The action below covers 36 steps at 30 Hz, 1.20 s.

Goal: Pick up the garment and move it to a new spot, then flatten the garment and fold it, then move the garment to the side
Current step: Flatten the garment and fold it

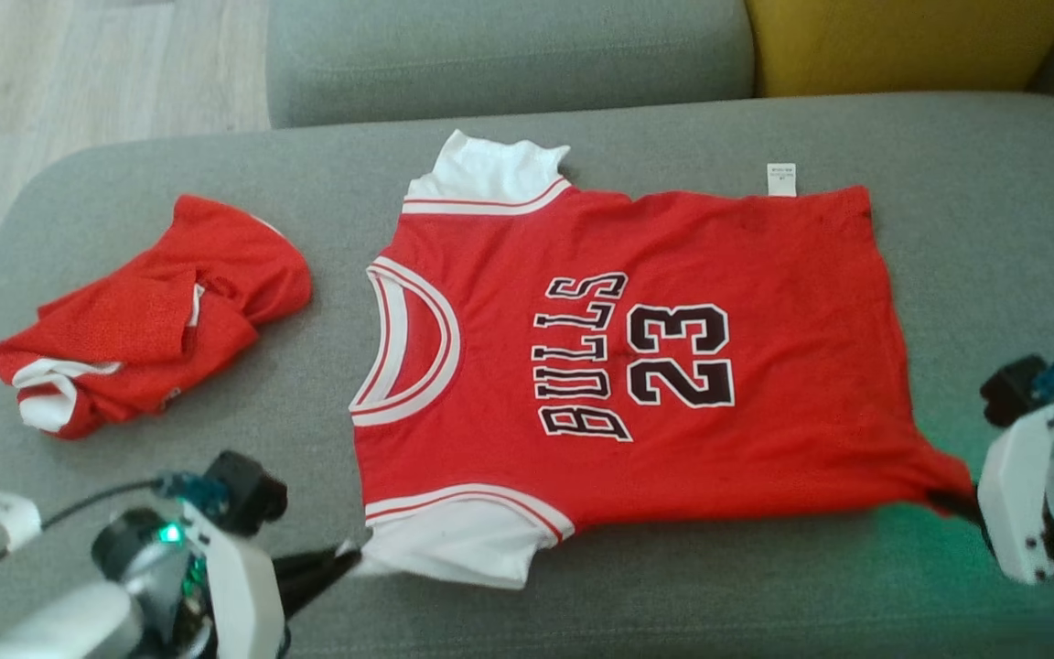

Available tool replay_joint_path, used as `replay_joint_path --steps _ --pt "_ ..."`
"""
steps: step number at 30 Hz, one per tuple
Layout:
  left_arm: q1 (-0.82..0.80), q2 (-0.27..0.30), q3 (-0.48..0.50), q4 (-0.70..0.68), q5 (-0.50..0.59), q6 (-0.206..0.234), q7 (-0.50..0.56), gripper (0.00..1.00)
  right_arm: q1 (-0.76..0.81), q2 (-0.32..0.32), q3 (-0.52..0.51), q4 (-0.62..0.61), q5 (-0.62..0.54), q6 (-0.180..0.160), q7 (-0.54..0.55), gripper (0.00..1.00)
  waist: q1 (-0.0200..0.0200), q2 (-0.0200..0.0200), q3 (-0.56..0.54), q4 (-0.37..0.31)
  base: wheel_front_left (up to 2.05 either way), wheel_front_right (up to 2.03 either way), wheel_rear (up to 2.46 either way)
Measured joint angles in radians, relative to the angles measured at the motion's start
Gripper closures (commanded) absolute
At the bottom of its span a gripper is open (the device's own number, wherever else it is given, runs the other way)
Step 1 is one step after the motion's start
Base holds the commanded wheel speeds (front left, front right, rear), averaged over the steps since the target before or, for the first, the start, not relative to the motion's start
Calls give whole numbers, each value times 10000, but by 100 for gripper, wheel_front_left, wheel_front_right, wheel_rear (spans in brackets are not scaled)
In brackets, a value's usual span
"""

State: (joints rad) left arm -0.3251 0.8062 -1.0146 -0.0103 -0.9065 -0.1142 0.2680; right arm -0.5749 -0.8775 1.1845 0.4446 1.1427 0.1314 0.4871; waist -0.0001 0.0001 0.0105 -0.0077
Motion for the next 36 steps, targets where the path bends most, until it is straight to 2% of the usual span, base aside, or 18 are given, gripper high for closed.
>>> replay_joint_path --steps 12,23,32,33,34,36 --pt "-2038 -176 667 385 347 -17 -31 100 -1370 351 -439 332 -458 0 0 100 0 0 851 -150 0 0 0" --pt "-3884 -1296 832 2127 917 -92 -343 100 -2400 1292 -608 1344 -805 0 -219 100 1 0 1798 -435 0 0 0" --pt "-5097 -2171 731 3950 1475 -98 -989 100 -3227 1977 -554 2063 -955 0 -763 100 1 0 2610 -648 0 0 0" --pt "-5192 -2255 734 4171 1563 -65 -1095 63 -3281 2040 -558 2159 -965 0 -963 55 2 -1 2684 -663 0 0 0" --pt "-5267 -2341 752 4405 1643 38 -1225 0 -3330 2098 -568 2245 -961 0 -1108 0 2 -1 2746 -676 0 0 0" --pt "-5351 -2537 859 4838 1728 297 -1507 0 -3382 2190 -621 2456 -863 0 -1206 0 2 -1 2826 -689 0 0 0"
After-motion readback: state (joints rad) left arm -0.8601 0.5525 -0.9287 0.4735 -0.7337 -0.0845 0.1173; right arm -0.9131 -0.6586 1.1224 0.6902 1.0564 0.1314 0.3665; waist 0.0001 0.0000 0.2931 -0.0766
